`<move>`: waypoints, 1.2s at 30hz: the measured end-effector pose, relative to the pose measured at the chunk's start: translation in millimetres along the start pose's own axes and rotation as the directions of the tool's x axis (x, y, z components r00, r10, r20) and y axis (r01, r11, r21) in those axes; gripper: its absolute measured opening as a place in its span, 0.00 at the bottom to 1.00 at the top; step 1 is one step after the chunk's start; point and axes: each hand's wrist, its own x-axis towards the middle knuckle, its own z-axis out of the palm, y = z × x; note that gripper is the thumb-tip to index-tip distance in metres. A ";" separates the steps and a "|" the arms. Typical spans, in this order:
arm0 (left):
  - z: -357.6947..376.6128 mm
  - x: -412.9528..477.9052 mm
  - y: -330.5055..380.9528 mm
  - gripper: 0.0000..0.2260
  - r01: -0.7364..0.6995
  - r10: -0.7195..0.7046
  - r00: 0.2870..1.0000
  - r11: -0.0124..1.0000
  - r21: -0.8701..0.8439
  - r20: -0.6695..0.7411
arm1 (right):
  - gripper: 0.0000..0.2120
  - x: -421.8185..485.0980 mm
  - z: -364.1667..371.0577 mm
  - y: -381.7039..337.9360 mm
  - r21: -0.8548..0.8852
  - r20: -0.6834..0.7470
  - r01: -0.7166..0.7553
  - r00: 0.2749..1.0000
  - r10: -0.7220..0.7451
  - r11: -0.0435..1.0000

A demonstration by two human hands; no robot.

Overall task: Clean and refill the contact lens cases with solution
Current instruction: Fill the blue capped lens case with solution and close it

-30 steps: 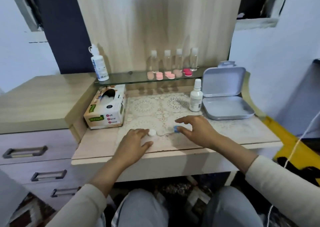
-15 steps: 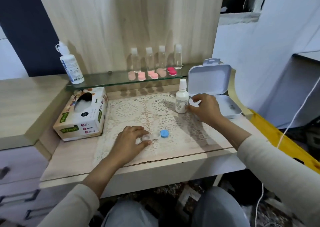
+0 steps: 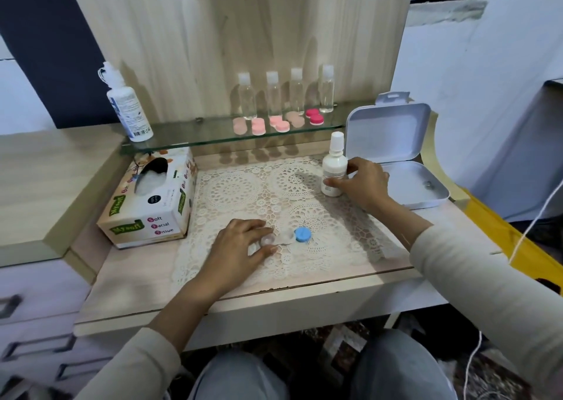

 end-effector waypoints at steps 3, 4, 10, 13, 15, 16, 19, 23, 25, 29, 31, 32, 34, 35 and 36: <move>-0.2 -0.8 0.5 0.31 0.003 -0.003 1.000 1.000 -0.003 0.009 | 0.26 1.8 0.6 2.4 0.090 -0.001 -0.008 1.000 0.008 0.996; -0.7 -1.1 0.7 0.31 0.006 -0.006 1.000 1.000 -0.002 0.015 | 0.26 2.6 0.9 2.7 0.094 0.000 -0.009 1.000 0.009 0.996; -5.3 -1.4 3.4 0.24 0.020 -0.019 0.998 1.000 -0.006 0.055 | 0.24 2.8 1.4 -2.6 0.090 0.005 0.026 1.000 -0.027 0.996; -11.2 -0.8 5.2 0.21 0.025 -0.021 0.998 0.998 -0.053 0.060 | 0.23 -5.1 -0.2 -3.2 0.101 0.031 0.069 0.997 -0.072 0.993; -19.1 1.5 11.0 0.22 0.042 -0.040 0.999 0.990 -0.135 0.015 | 0.23 -14.9 -1.6 -2.7 0.114 0.042 0.100 0.993 -0.106 0.988; -23.7 4.5 15.8 0.21 0.035 -0.039 0.999 0.985 -0.168 -0.019 | 0.23 -20.6 -3.1 -2.6 0.109 0.047 0.120 0.991 -0.126 0.987; -37.8 20.4 39.6 0.20 -0.037 0.015 0.996 0.968 -0.247 -0.089 | 0.24 -36.7 -8.1 -0.9 0.084 0.067 0.183 0.980 -0.189 0.980; -51.0 51.0 78.9 0.23 -0.155 0.149 0.988 0.932 -0.327 -0.041 | 0.22 -52.1 -17.0 -0.4 0.049 0.097 0.221 0.970 -0.224 0.974; -53.1 66.0 96.1 0.26 -0.226 0.240 0.971 0.917 -0.329 0.003 | 0.22 -56.8 -20.9 0.3 0.039 0.113 0.229 0.966 -0.232 0.973; -48.5 86.2 117.9 0.21 -0.351 0.359 0.933 0.908 -0.229 -0.007 | 0.22 -61.2 -26.9 2.5 0.056 0.131 0.221 0.965 -0.226 0.974; -46.8 90.3 122.0 0.16 -0.360 0.363 0.932 0.918 -0.165 -0.011 | 0.22 -63.1 -29.1 3.1 0.075 0.135 0.215 0.965 -0.224 0.974; -46.4 91.4 123.1 0.14 -0.357 0.359 0.933 0.924 -0.136 -0.006 | 0.22 -64.6 -30.1 3.2 0.087 0.136 0.211 0.966 -0.222 0.974; -47.3 91.8 124.0 0.12 -0.341 0.341 0.940 0.935 -0.102 -0.011 | 0.24 -67.4 -31.1 3.4 0.126 0.139 0.191 0.968 -0.208 0.973; -47.9 91.4 124.1 0.11 -0.332 0.331 0.943 0.938 -0.100 -0.027 | 0.24 -68.6 -31.0 3.4 0.140 0.142 0.185 0.968 -0.205 0.973; -48.7 90.9 123.7 0.11 -0.324 0.320 0.946 0.941 -0.099 -0.048 | 0.25 -69.7 -30.5 2.7 0.142 0.145 0.186 0.968 -0.206 0.972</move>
